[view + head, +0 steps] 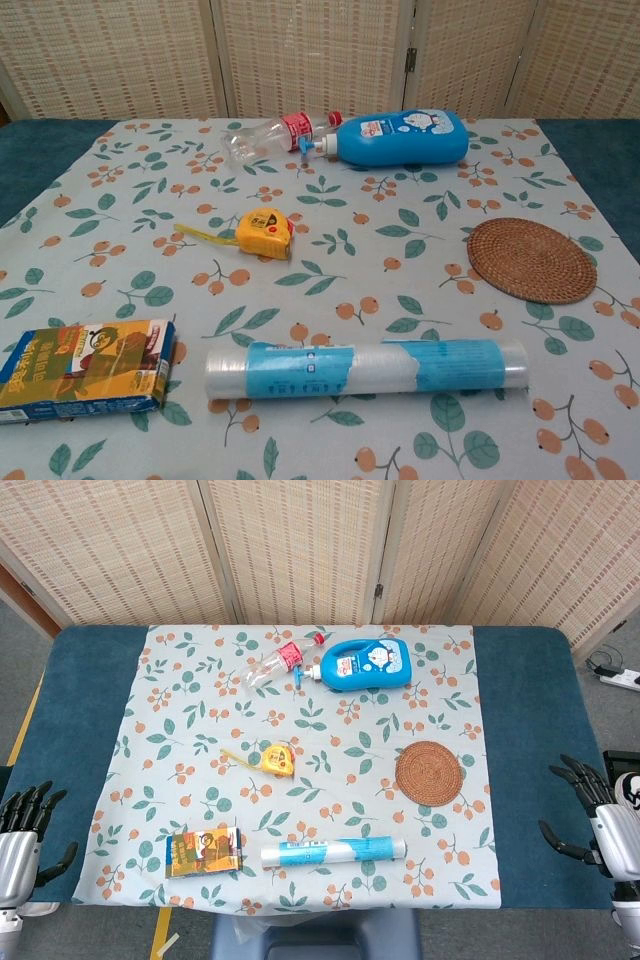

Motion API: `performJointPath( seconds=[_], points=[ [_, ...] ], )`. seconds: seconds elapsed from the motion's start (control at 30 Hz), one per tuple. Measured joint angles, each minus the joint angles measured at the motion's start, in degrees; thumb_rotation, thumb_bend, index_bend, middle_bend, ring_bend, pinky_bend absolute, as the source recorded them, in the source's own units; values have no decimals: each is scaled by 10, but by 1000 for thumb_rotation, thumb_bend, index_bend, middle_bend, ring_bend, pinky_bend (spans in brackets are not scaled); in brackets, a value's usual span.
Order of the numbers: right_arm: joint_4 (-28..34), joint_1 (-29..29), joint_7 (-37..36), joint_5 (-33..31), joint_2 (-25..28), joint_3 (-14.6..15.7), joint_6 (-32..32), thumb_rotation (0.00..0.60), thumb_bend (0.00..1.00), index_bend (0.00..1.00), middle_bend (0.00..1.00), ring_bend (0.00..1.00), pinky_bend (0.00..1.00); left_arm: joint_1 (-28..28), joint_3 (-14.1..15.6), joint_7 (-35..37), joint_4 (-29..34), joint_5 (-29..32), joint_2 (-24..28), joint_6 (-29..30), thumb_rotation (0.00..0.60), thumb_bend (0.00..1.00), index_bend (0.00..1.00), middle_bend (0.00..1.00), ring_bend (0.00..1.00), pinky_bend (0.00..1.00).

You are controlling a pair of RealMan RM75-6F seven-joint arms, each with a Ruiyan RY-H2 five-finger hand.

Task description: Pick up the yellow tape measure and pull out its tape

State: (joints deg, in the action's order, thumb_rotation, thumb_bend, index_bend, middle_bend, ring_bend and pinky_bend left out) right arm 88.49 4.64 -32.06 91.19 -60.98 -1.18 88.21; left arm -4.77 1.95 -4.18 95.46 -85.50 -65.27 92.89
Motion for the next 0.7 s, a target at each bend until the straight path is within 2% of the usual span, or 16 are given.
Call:
performJointPath(
  seconds=[0.7],
  points=[
    [10, 0, 13, 3, 4, -4, -2, 600, 397, 134, 70, 79, 0, -6, -20, 0, 5, -21, -3, -29, 600, 396, 193, 93, 64, 0]
  ],
)
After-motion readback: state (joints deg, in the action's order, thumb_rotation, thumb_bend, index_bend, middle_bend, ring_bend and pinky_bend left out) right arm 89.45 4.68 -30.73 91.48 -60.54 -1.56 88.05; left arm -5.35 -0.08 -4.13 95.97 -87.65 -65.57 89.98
